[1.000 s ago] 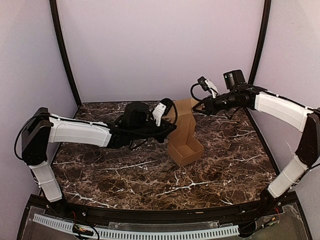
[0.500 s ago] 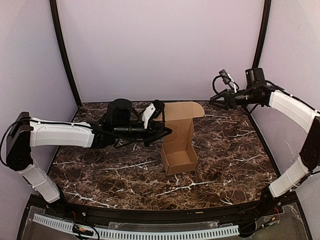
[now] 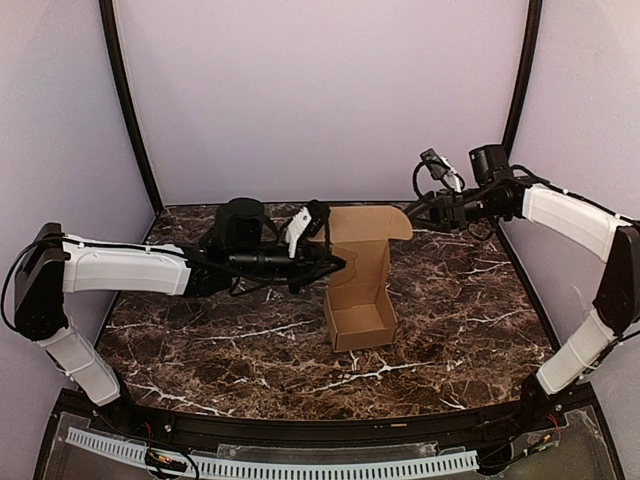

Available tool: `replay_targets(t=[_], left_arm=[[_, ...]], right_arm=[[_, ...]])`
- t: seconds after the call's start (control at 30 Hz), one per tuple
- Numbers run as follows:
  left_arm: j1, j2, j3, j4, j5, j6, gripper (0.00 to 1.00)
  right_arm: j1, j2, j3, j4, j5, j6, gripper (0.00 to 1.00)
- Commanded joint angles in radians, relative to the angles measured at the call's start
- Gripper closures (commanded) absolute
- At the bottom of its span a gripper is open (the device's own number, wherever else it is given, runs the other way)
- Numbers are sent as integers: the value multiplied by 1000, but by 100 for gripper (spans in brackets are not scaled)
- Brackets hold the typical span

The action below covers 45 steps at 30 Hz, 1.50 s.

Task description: Fold the paper box

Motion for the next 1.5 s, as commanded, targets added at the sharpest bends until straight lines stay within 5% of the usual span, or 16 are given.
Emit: replay_targets(t=[0.0,0.47,0.57,0.7,0.77,0.87,0.93,1.27,1.47], left_arm=[[-3,11,20,18,13,-33,99],[-8,45,40,41,63,-76,99],[-10,47,39,59,78,-80,99],[-9,46,37,66,79,-81,99],[-9,44,35,70,83,-81,99],[-9,43,33,70,85,-85,99],[-9,42,32,62,88,-81,99],[-8,4,12,64,160,-62,99],[-9,-6,-2,98,155,-78,99]], right_arm=[[39,-7,-20,16,-46,-9,49],[114,16,-23,69,-55,34,52],[120,26,-24,90,-68,52,64],[124,47,-13,92,-86,57,93],[125,46,-14,93,-96,57,90],[124,26,-16,86,-94,55,65],[112,1,-17,71,-82,43,60],[-87,-78,-52,49,-62,40,58],[-102,-64,-94,82,-13,68,59]])
